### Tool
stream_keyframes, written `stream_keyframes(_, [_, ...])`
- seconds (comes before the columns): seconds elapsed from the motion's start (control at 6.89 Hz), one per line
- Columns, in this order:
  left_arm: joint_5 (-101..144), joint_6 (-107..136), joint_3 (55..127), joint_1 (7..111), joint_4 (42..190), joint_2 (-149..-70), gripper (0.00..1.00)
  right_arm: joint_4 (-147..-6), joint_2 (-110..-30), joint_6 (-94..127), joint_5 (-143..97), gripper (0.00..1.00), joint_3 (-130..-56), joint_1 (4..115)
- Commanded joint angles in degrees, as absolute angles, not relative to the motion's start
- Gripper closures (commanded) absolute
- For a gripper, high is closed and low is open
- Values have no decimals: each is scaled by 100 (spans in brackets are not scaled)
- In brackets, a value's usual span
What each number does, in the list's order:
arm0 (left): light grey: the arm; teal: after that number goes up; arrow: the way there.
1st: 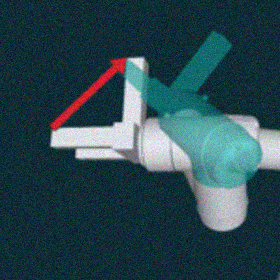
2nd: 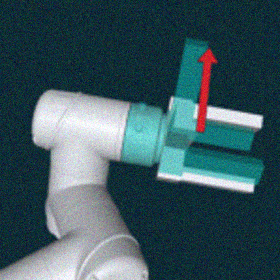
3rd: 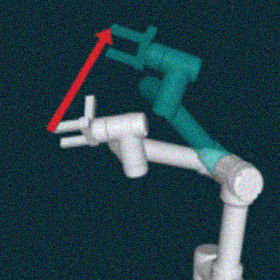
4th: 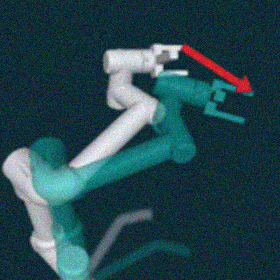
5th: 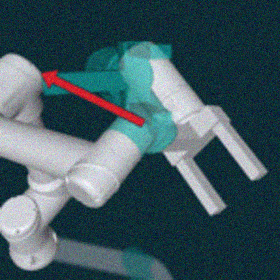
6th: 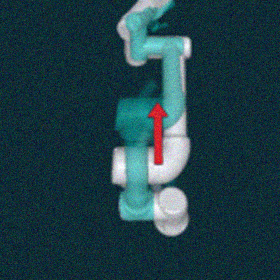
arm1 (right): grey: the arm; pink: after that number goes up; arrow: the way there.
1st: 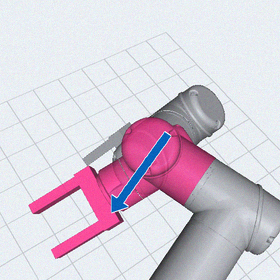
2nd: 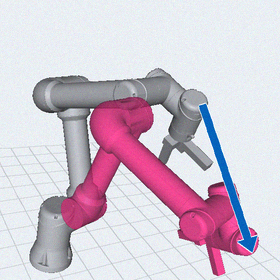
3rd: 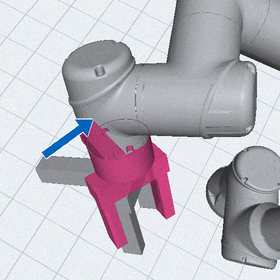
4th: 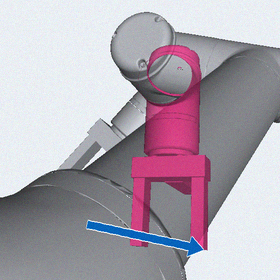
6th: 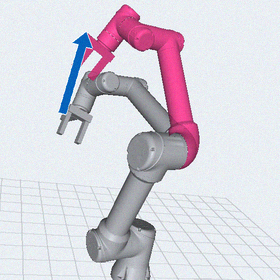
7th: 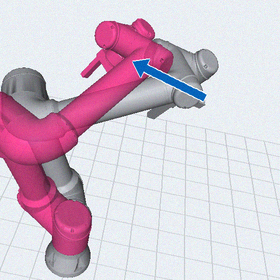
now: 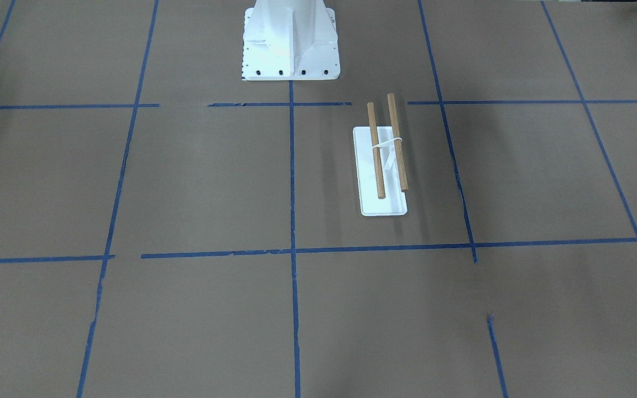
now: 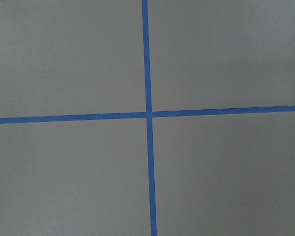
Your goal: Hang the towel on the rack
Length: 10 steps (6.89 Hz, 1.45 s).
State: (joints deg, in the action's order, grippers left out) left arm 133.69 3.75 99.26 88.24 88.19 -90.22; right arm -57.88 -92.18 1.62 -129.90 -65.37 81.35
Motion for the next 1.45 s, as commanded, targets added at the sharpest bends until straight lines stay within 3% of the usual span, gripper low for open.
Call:
stream_keyframes(0.0, [13368, 378, 9940, 8824, 8815, -9035, 0, -5775, -9229, 105, -12973, 100, -6574, 8139])
stream_keyframes(0.44, [13368, 378, 10011, 8824, 8789, -9035, 0, -5801, -9168, 367, -13479, 100, -7083, 8287])
stream_keyframes(0.58, [13368, 378, 10028, 8816, 8789, -9035, 0, -5809, -9097, 874, -13883, 100, -7589, 8601])
stream_keyframes(0.87, [13368, 378, 10229, 8824, 8798, -9044, 0, -6342, -8949, 949, -13869, 100, -9334, 8981])
stream_keyframes(1.02, [13359, 387, 10413, 8824, 8815, -9061, 0, -6850, -8469, 1167, -13852, 100, -9847, 9035])
stream_keyframes(1.31, [13315, 474, 10442, 8798, 8824, -9726, 0, -7110, -7266, 3265, -13729, 100, -9967, 8486])
